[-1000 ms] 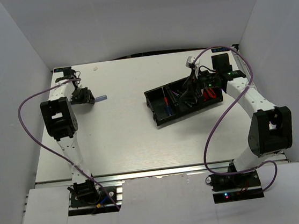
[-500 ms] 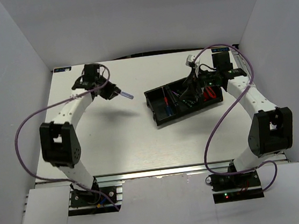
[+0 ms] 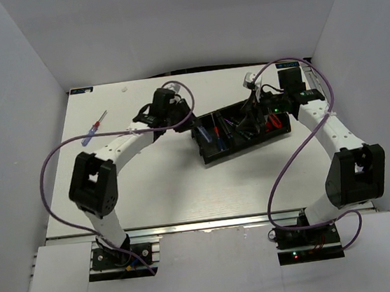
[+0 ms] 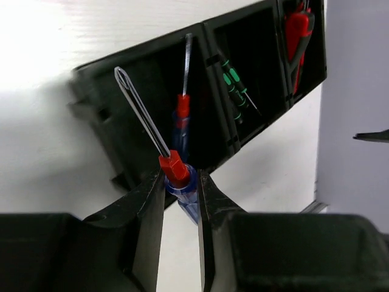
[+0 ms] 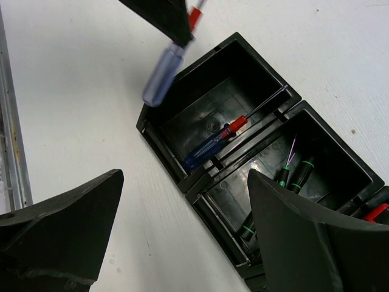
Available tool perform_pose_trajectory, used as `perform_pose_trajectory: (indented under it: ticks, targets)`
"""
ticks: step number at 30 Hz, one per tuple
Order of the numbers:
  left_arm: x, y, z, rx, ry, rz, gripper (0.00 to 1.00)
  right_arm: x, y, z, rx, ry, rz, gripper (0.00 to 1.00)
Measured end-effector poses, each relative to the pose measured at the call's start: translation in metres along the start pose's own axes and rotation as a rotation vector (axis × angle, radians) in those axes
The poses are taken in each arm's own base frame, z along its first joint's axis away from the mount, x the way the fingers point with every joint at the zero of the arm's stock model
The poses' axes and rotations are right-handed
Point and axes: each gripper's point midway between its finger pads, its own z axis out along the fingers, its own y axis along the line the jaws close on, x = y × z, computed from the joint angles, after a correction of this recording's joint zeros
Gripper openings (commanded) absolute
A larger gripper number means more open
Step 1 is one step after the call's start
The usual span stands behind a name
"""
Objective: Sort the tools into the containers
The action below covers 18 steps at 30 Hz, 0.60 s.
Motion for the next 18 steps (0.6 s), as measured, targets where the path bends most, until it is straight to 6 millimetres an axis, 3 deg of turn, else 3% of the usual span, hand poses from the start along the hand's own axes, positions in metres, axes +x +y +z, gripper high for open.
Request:
perform_pose_trajectory:
  ticks: [4, 7, 8, 12, 14, 15, 18]
  targets:
    - [0.0, -0.012, 0.036, -0.001, 0.041, 0.116, 0.09, 0.001, 0.001, -0.002, 0.005, 0.01, -0.011, 0.89]
    - [0.002, -0.008, 0.057, -0.03, 0.078, 0.187, 0.22, 0.002, 0.004, -0.004, 0.006, 0.014, -0.021, 0.89]
    - [0.004, -0.005, 0.061, -0.041, 0.088, 0.203, 0.32, 0.002, 0.005, -0.005, 0.006, 0.013, -0.025, 0.89]
    - [0.013, 0.011, 0.069, -0.098, 0.135, 0.254, 0.46, 0.004, 0.009, -0.006, 0.006, 0.014, -0.027, 0.89]
    - [0.015, 0.015, 0.067, -0.116, 0.147, 0.267, 0.47, 0.005, 0.01, -0.006, 0.006, 0.015, -0.027, 0.89]
    - [0.015, 0.015, 0.066, -0.121, 0.15, 0.274, 0.54, 0.005, 0.009, -0.006, 0.008, 0.017, -0.027, 0.89]
    - [0.006, 0.007, 0.064, -0.108, 0.134, 0.3, 0.55, 0.006, 0.008, -0.007, 0.011, 0.017, -0.029, 0.89]
